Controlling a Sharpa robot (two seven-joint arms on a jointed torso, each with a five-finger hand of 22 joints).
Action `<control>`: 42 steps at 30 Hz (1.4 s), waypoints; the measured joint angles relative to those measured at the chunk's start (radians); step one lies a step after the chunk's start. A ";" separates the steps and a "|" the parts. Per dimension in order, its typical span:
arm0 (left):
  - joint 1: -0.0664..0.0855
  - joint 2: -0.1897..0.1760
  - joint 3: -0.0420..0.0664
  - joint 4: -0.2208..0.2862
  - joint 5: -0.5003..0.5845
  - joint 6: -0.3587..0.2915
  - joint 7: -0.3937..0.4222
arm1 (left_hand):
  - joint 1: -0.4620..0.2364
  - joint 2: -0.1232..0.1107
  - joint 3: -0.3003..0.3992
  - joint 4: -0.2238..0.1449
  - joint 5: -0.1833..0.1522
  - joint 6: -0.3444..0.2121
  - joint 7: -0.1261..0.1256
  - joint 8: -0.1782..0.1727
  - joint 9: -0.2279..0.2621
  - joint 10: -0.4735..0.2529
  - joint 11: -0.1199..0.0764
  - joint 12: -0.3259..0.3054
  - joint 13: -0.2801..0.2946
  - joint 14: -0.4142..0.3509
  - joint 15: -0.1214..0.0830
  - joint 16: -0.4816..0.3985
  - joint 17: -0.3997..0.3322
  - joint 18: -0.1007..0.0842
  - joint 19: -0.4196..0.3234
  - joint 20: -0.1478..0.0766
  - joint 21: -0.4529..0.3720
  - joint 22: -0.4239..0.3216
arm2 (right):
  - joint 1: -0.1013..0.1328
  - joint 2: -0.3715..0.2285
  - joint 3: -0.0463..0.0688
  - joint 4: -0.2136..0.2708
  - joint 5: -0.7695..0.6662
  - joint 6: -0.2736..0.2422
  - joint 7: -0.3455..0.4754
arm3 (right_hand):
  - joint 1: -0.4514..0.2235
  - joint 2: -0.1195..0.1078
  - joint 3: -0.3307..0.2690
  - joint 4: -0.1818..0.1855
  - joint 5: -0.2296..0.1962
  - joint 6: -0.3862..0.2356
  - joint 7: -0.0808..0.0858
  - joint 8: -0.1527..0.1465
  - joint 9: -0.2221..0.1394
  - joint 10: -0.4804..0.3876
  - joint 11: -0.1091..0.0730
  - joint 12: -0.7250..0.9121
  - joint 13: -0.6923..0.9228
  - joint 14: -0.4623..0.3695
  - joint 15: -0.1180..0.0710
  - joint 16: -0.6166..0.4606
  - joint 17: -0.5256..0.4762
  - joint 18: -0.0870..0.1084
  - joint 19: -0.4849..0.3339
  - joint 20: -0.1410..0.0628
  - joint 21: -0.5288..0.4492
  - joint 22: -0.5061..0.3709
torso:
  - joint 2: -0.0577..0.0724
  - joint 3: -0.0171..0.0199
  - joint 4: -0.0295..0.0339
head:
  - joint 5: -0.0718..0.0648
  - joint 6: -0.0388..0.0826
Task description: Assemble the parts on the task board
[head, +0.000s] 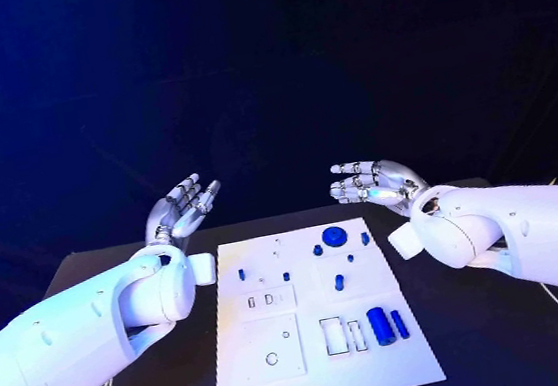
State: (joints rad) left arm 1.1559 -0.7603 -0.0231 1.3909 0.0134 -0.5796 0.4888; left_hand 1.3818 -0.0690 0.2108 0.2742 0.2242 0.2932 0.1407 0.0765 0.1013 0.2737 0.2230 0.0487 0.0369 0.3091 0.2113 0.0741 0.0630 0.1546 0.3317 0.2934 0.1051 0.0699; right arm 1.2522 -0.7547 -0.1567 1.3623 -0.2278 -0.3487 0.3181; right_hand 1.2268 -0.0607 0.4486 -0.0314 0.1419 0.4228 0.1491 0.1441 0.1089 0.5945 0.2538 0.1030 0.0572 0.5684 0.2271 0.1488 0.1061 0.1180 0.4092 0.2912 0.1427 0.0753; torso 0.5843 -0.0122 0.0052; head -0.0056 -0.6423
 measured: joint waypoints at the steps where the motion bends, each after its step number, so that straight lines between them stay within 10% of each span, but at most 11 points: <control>1: 0.003 -0.010 0.001 0.003 0.001 0.005 0.000 | 0.017 -0.004 0.009 -0.009 0.000 0.041 0.003 0.015 0.012 0.063 0.007 0.010 0.005 0.061 0.005 0.018 0.011 0.000 0.087 0.000 0.038 0.017 | 0.006 -0.002 0.001 -0.003 -0.036 -0.007 0.002 | 0.015 -0.003 0.003 -0.007 0.005 0.057 0.005 0.020 0.013 0.090 -0.007 0.011 0.004 0.082 -0.007 0.021 0.012 0.014 0.061 0.000 0.022 0.007 | 0.005 -0.0012 0.0013 | -0.002 0.000; 5: 0.004 -0.016 -0.002 0.047 0.002 0.024 0.002 | 0.055 -0.018 0.026 -0.026 0.000 0.139 0.012 0.052 0.039 0.207 0.013 0.024 0.012 0.195 0.007 0.054 0.035 0.000 0.264 -0.002 0.113 0.048 | 0.013 -0.004 -0.003 0.000 -0.149 -0.027 0.005 | 0.034 -0.024 0.011 -0.016 0.005 0.201 0.022 0.066 0.042 0.264 -0.030 0.015 0.008 0.245 -0.031 0.051 0.029 0.037 0.204 -0.002 0.058 0.011 | 0.024 -0.0034 0.0058 | -0.009 0.003; 14: 0.023 -0.049 0.006 0.088 0.002 0.060 0.005 | 0.080 -0.040 0.055 -0.044 0.000 0.361 0.034 0.134 0.096 0.558 0.009 0.070 0.032 0.455 -0.009 0.120 0.081 0.000 0.389 -0.005 0.174 0.056 | 0.051 -0.008 -0.001 0.003 -0.402 -0.058 -0.016 | 0.060 -0.050 0.061 -0.005 0.005 0.392 0.056 0.095 0.061 0.404 -0.066 -0.020 0.008 0.416 -0.078 0.067 0.033 0.053 0.434 -0.027 0.105 0.007 | 0.056 -0.0082 0.0230 | -0.023 0.012; 23: 0.038 -0.093 0.010 0.160 -0.005 0.102 -0.003 | 0.089 -0.050 0.088 -0.049 0.000 0.450 0.054 0.166 0.112 0.648 -0.014 0.070 0.032 0.553 -0.038 0.152 0.116 0.016 0.465 -0.018 0.230 0.071 | 0.075 0.003 -0.001 -0.017 -0.714 -0.042 -0.126 | 0.066 -0.096 0.069 0.001 -0.011 0.441 0.055 0.092 0.060 0.482 -0.100 -0.033 0.013 0.558 -0.123 0.110 0.066 0.053 0.550 -0.072 0.148 0.015 | 0.091 -0.0170 0.0454 | -0.045 0.012; 33: 0.043 -0.149 0.018 0.268 -0.025 0.140 -0.016 | 0.093 -0.054 0.095 -0.056 0.000 0.459 0.056 0.166 0.110 0.662 -0.017 0.064 0.032 0.569 -0.045 0.157 0.129 0.016 0.485 -0.023 0.250 0.079 | 0.078 0.008 0.000 0.001 -1.047 -0.006 -0.252 | 0.069 -0.138 0.044 0.005 -0.011 0.526 0.014 0.107 0.088 0.569 -0.157 -0.033 0.025 0.880 -0.219 0.351 0.281 0.053 0.830 -0.184 0.396 0.151 | 0.127 -0.0242 0.0703 | -0.070 0.024; 35: 0.044 -0.158 0.021 0.283 -0.029 0.144 -0.016 | 0.093 -0.054 0.094 -0.056 0.000 0.459 0.056 0.166 0.110 0.662 -0.017 0.060 0.032 0.569 -0.045 0.157 0.129 0.016 0.485 -0.023 0.250 0.080 | 0.078 0.010 0.000 0.004 -1.100 0.002 -0.272 | 0.061 -0.147 0.053 0.013 -0.004 0.527 0.012 0.107 0.094 0.571 -0.159 -0.033 0.027 0.893 -0.226 0.440 0.357 0.053 0.858 -0.192 0.477 0.225 | 0.133 -0.0256 0.0736 | -0.073 0.028; 39: 0.046 -0.170 0.028 0.308 -0.034 0.149 -0.017 | 0.093 -0.054 0.094 -0.056 0.000 0.459 0.056 0.166 0.109 0.662 -0.017 0.059 0.032 0.569 -0.045 0.157 0.130 0.016 0.485 -0.023 0.250 0.080 | 0.078 0.012 0.000 0.003 -1.175 0.016 -0.302 | 0.047 -0.171 0.062 0.042 0.019 0.531 0.009 0.095 0.114 0.564 -0.161 -0.037 0.034 0.895 -0.224 0.841 0.744 -0.007 0.961 -0.195 0.908 0.752 | 0.144 -0.0286 0.0792 | -0.079 0.039; 42: 0.047 -0.179 0.034 0.323 -0.036 0.150 -0.017 | 0.093 -0.054 0.094 -0.056 0.000 0.459 0.056 0.166 0.109 0.661 -0.017 0.059 0.032 0.569 -0.045 0.157 0.130 0.016 0.485 -0.023 0.250 0.080 | 0.078 0.014 0.000 0.000 -1.219 0.026 -0.320 | 0.047 -0.171 0.065 0.052 0.019 0.533 0.011 0.089 0.126 0.564 -0.162 -0.037 0.039 0.895 -0.224 1.010 0.909 -0.020 0.995 -0.192 1.076 0.967 | 0.151 -0.0312 0.0815 | -0.082 0.042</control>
State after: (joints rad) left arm 1.2031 -0.9390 0.0106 1.7136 -0.0226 -0.4293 0.4720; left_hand 1.4753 -0.1229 0.3053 0.2179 0.2241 0.7525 0.1963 0.2426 0.2106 0.9352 0.2055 0.1082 0.0687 0.8777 0.1661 0.2307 0.1932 0.1704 0.8167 0.2700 0.3551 0.1498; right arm 1.3299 -0.7405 -0.1570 1.3628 -1.4472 -0.3222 -0.0023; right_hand 1.2741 -0.2317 0.5134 0.0210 0.1608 0.9556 0.1600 0.2329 0.2344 1.1583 0.0921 0.0655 0.0958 1.4636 0.0035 1.1588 1.0150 0.0985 1.4038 0.0992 1.2187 1.0421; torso 0.7353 -0.0433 0.0867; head -0.0879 -0.5998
